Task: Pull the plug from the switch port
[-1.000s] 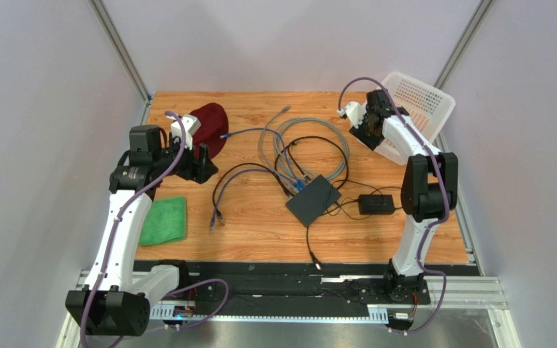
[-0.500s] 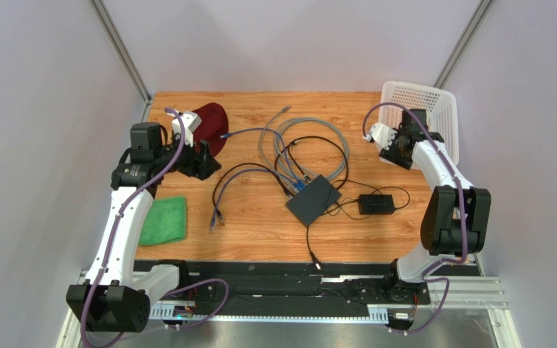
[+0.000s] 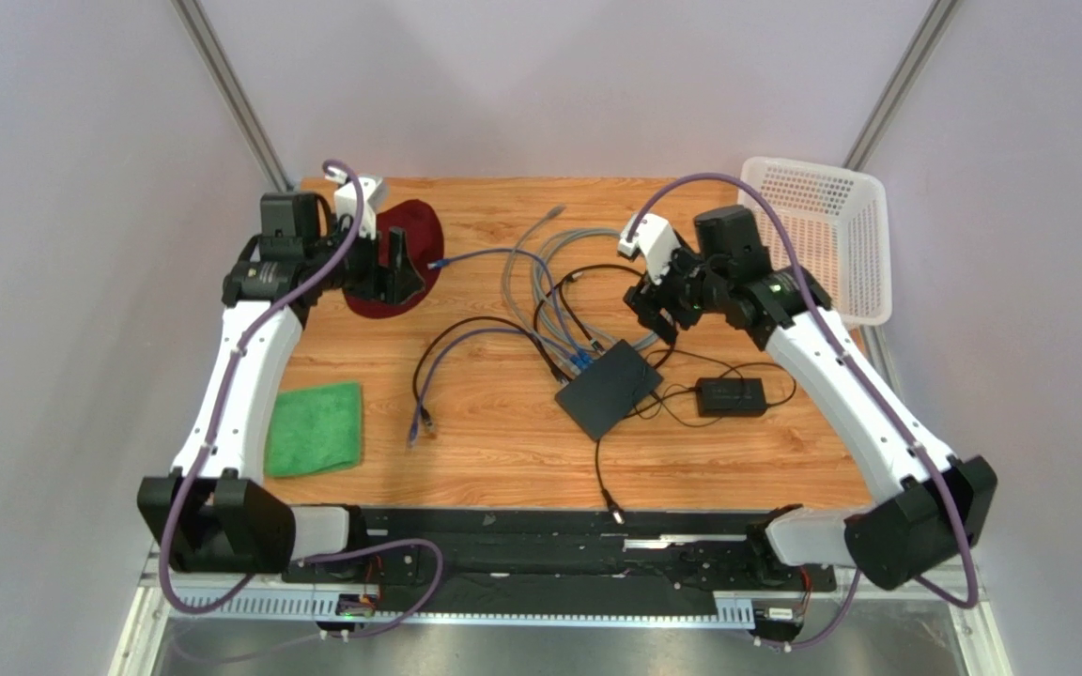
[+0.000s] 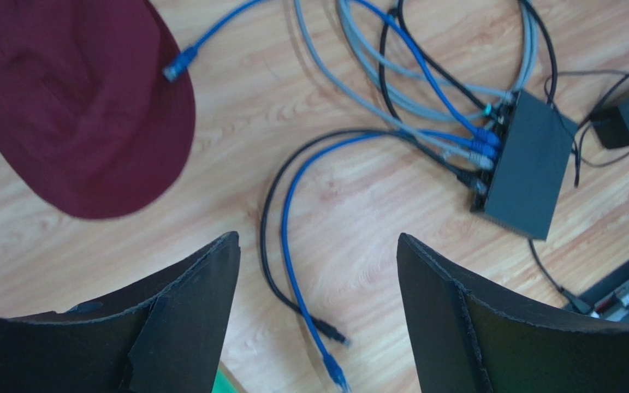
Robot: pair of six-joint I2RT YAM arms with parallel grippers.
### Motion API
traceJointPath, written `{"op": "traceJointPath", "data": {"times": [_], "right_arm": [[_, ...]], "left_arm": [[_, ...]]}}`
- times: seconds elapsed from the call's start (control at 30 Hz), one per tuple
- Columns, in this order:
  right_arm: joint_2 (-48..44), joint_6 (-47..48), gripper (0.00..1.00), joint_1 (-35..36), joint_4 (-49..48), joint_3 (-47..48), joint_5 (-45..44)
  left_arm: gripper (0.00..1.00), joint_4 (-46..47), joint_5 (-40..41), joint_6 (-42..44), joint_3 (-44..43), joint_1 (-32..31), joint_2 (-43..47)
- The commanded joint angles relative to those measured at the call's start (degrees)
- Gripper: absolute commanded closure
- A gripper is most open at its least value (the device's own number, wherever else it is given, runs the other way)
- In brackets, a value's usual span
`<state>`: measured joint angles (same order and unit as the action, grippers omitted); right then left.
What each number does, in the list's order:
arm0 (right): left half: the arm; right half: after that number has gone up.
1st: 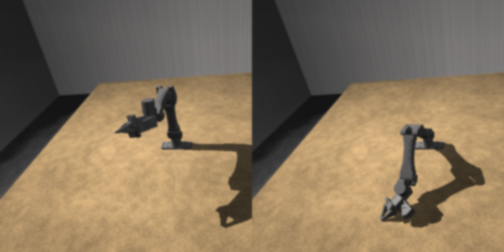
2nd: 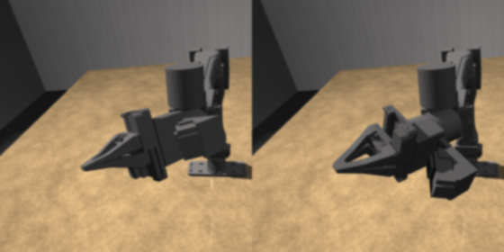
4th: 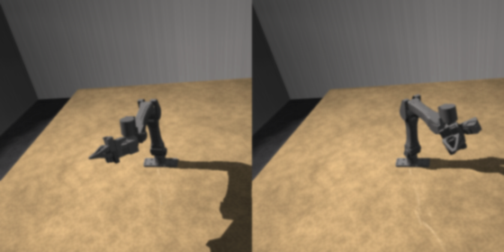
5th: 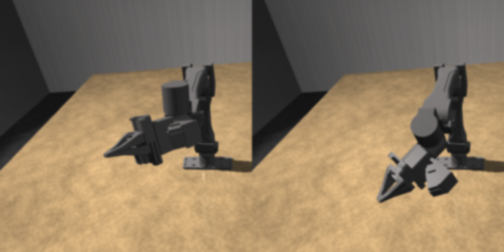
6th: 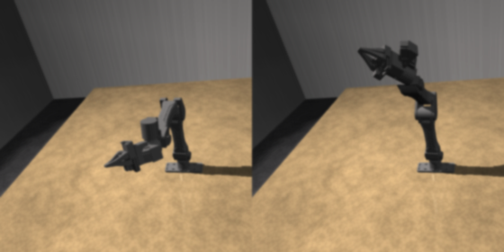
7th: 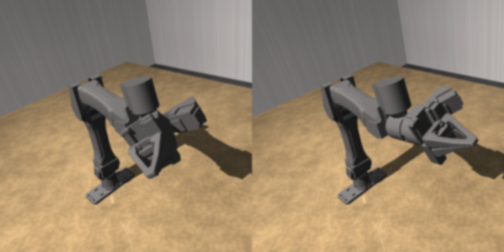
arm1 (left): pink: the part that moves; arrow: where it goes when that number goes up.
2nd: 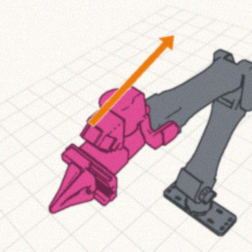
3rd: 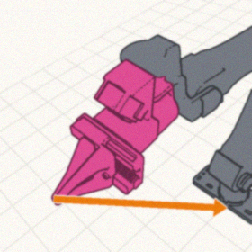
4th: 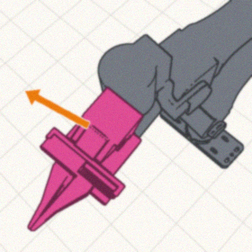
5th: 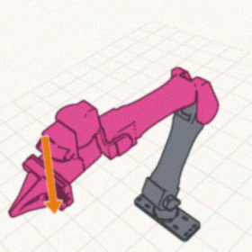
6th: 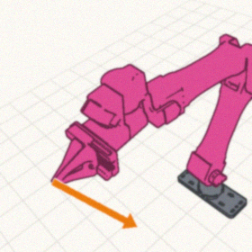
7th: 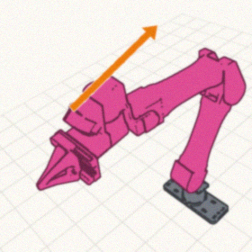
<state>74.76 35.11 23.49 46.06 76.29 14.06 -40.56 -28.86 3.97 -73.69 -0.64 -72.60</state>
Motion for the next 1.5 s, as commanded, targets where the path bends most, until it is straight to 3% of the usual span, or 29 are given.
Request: {"op": "traceJointPath", "data": {"times": [0.0, 0.2, 0.43, 0.57, 0.73, 0.93, 1.3, 1.47], "right_arm": [[6.3, -20.9, 0.28, 0.8, 2.2, -2.8, -2.7], [3.5, -27.2, 0.26, 0.7, 1.3, -9.7, -4.7], [5.5, -29.2, 0.28, 0.5, -1.2, -13.6, -1.8], [10.3, -32.3, 0.29, -1.0, 0.0, -11.6, 0.3], [14.4, -33.8, 0.3, -1.6, -1.6, -10.6, 1.7], [23.0, -34.8, 0.3, -2.5, -1.5, -7.4, 12.4], [30.7, -33.4, 0.31, -2.5, 3.4, 3.0, 6.1], [26.3, -33.4, 0.3, -2.5, 6.5, 1.1, 4.6]], "left_arm": [[0.21, 0.0, -3.6, 0.2, -8.2, 0.3, -6.7], [0.23, 0.0, -11.5, -1.2, -18.2, -2.9, -20.3], [0.23, -2.6, -11.2, 0.0, -27.9, -7.9, -36.0], [0.24, -2.4, -11.2, 0.4, -27.2, -9.4, -39.4], [0.27, 3.4, -14.9, -5.4, -25.1, -9.8, -43.2], [0.27, 5.0, -16.6, -9.6, -26.2, -11.7, -47.5], [0.29, 7.9, -16.0, -15.7, -20.5, -12.1, -50.1], [0.3, 11.7, -16.8, -19.9, -16.1, -12.1, -49.0]]}}
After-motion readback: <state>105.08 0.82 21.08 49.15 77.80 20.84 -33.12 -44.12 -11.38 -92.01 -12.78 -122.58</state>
